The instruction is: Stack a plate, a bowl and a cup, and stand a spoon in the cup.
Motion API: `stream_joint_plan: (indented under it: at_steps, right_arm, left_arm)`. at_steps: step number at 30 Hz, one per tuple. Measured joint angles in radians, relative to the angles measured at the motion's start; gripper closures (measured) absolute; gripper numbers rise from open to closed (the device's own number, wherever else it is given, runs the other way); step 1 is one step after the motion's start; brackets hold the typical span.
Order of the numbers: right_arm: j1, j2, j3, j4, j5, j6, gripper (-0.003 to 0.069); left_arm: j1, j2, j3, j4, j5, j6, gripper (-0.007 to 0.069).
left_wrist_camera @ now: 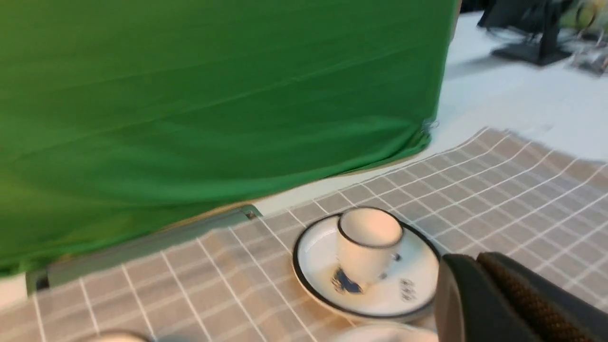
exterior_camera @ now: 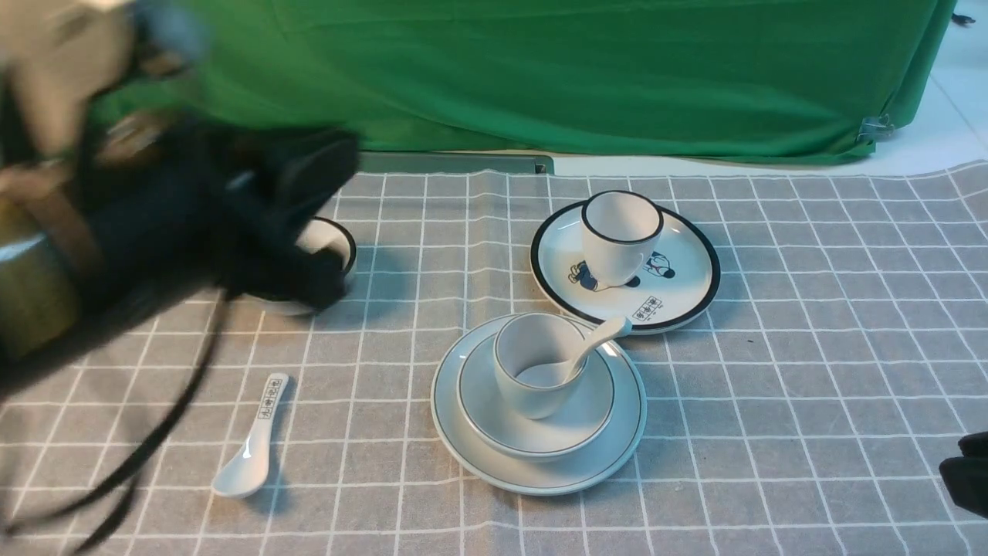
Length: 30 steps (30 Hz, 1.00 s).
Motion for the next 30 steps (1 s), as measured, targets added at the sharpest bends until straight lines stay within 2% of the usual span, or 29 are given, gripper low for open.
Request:
stream_joint_plan:
  at_steps: [3, 6, 14, 26, 30]
  right_arm:
    - [0.0, 0.0, 0.0, 0.0, -0.012, 0.011, 0.0617]
    - [0.0, 0.0, 0.0, 0.0, -0.019, 0.031, 0.0634]
    - [0.0, 0.0, 0.0, 0.0, -0.018, 0.073, 0.0596]
    - [0.002, -0.003, 0.0, 0.0, -0.019, 0.075, 0.0556]
    - [-0.053, -0.013, 0.0, -0.005, -0.029, 0.075, 0.0554]
  left_arm:
    - [0.0, -0.192, 0.178, -0.035, 0.001, -0.001, 0.062]
    - [0.0, -0.311, 0.287, -0.04, -0.013, 0.0, 0.062]
    - [0.0, -0.507, 0.465, -0.04, -0.04, 0.015, 0.0615]
    - [0.0, -0.513, 0.632, -0.041, -0.042, 0.015, 0.0615]
    - [0.0, -0.513, 0.662, -0.041, -0.044, 0.015, 0.0615]
